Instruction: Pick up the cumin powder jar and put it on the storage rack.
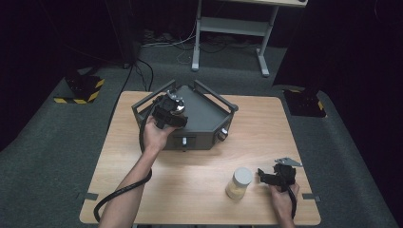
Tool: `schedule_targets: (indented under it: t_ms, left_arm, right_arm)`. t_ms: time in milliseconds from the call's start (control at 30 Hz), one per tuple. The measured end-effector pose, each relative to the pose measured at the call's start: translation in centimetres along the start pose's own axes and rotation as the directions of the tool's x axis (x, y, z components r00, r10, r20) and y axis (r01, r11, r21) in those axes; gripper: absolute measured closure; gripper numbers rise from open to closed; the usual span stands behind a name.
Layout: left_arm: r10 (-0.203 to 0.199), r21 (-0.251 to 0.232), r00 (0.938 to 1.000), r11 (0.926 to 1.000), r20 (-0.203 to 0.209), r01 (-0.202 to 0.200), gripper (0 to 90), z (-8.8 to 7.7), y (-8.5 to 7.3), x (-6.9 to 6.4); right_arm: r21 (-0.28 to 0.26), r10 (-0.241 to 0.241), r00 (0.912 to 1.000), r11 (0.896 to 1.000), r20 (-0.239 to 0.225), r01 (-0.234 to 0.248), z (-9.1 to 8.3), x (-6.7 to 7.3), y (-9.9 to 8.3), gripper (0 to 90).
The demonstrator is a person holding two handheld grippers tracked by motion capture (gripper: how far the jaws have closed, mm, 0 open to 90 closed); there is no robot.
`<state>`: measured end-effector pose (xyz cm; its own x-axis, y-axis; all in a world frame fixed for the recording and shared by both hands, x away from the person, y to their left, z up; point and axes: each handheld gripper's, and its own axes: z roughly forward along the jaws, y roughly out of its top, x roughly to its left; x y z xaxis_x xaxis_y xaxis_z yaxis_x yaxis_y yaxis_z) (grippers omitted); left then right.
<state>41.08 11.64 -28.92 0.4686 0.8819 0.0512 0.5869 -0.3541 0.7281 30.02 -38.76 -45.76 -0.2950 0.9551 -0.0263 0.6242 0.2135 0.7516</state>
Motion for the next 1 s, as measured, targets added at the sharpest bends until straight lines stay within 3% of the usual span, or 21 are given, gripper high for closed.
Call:
schedule_targets:
  t_ms: [300,533,667,1000]
  left_arm:
    - [-0.035,-0.002,0.9990,0.9994,-0.028,0.035,31.2,1.2,0.0,0.6]
    - [-0.023,0.004,0.9991,0.9997,-0.035,0.023,31.2,1.9,-0.1,0.3]
    - [-0.012,-0.002,0.9994,0.9999,-0.033,0.012,31.2,2.0,-0.2,0.1]
    - [-0.045,-0.014,0.9990,0.9989,-0.006,0.045,31.1,2.2,-0.5,0.9]
  right_arm:
    - [0.000,0.000,1.0000,1.000,0.001,0.000,0.0,0.0,0.0,5.7]
    - [-0.001,0.002,1.0000,1.000,0.003,-0.002,0.0,0.0,0.0,5.8]
    - [0.000,0.003,1.0000,1.000,0.003,-0.003,0.0,0.0,0.0,5.8]
    - [0.000,0.002,1.0000,1.000,0.003,-0.002,0.0,0.1,0.0,5.8]
